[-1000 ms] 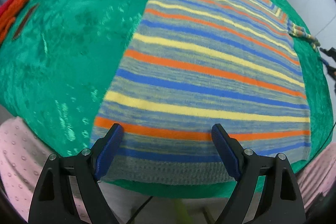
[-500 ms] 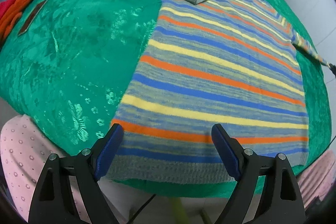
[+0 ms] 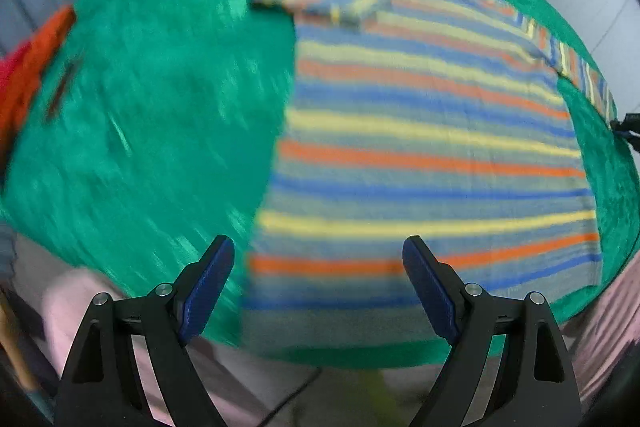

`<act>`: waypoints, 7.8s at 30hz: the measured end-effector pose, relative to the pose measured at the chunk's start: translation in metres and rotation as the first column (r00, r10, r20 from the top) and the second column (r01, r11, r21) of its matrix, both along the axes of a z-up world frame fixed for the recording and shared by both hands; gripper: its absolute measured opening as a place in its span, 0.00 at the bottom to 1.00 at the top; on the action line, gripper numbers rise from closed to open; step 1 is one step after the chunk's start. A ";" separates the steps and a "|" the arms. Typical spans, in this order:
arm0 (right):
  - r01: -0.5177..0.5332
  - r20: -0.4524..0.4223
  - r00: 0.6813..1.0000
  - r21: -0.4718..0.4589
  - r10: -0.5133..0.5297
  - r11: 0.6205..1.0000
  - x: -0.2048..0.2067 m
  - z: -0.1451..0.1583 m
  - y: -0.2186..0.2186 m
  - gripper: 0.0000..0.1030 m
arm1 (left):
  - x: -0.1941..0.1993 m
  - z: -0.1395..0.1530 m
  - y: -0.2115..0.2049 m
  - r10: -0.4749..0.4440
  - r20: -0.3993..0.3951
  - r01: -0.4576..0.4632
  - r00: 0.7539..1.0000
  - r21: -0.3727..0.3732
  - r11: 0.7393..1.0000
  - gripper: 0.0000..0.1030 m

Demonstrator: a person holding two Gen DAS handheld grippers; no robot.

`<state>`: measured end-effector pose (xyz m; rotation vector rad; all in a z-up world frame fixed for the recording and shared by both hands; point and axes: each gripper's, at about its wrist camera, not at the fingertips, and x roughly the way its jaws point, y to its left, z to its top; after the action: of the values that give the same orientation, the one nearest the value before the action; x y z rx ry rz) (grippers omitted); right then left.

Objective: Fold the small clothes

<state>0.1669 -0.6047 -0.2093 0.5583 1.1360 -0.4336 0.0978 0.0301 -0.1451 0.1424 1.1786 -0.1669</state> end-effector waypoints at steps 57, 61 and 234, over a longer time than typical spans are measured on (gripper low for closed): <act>-0.346 0.181 0.913 -0.137 0.366 0.928 -0.114 0.018 0.255 0.60 | 0.239 -0.042 0.261 0.660 -0.101 -0.612 0.745 -0.497 0.615 0.84; -0.373 0.162 0.904 -0.150 0.395 0.915 -0.109 0.015 0.264 0.60 | 0.260 -0.059 0.242 0.602 -0.106 -0.589 0.791 -0.396 0.704 0.72; -0.476 0.393 0.787 -0.102 0.475 0.874 0.125 0.147 0.252 0.06 | -0.017 -0.030 0.044 0.173 0.127 -0.166 0.977 -0.065 0.984 0.93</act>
<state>0.2919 -0.3532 -0.0624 0.3204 0.8277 0.1271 0.0806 0.0740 -0.1748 0.0042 1.0478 -0.0384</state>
